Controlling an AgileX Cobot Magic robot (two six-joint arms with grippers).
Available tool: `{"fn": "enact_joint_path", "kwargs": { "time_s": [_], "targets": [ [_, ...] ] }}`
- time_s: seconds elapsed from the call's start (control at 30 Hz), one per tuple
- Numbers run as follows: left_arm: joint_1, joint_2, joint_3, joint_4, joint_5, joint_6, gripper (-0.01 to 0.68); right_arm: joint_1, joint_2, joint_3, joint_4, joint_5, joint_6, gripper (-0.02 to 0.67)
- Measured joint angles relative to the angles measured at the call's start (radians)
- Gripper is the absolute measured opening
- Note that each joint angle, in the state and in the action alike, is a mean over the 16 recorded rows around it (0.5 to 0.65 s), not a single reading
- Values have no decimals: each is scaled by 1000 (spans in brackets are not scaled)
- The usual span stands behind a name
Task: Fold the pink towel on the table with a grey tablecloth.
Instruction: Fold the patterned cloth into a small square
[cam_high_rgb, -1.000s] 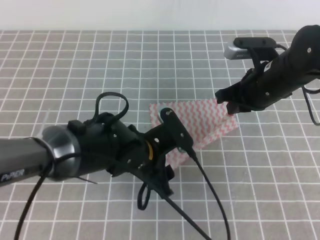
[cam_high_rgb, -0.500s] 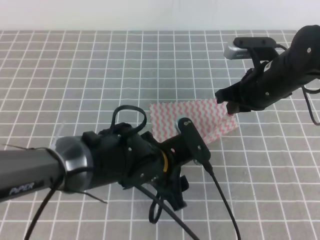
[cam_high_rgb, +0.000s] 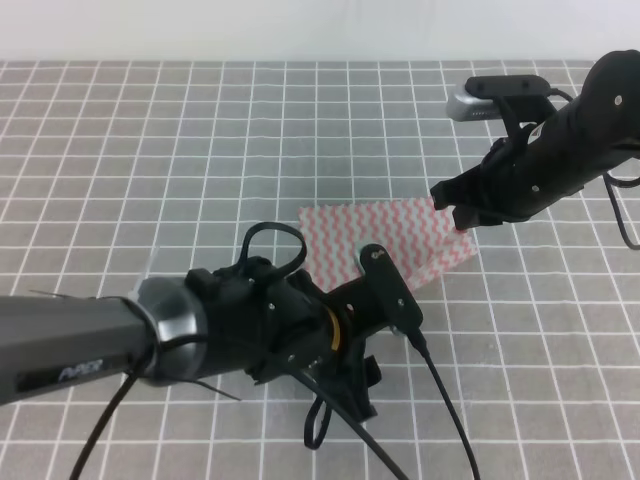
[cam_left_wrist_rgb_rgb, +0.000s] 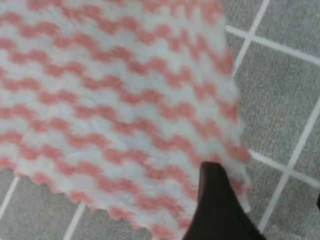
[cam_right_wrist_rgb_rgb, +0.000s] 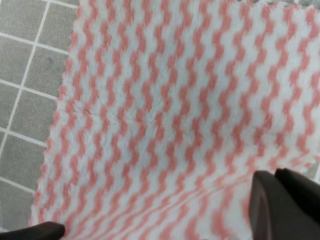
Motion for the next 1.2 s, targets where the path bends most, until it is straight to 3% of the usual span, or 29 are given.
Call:
{"fn": "enact_joint_path", "kwargs": {
  "time_s": [1.2],
  "targets": [
    [70,11,0,15,-58,-33,381,0,3,0,-2,-34,-1,-16]
  ]
}}
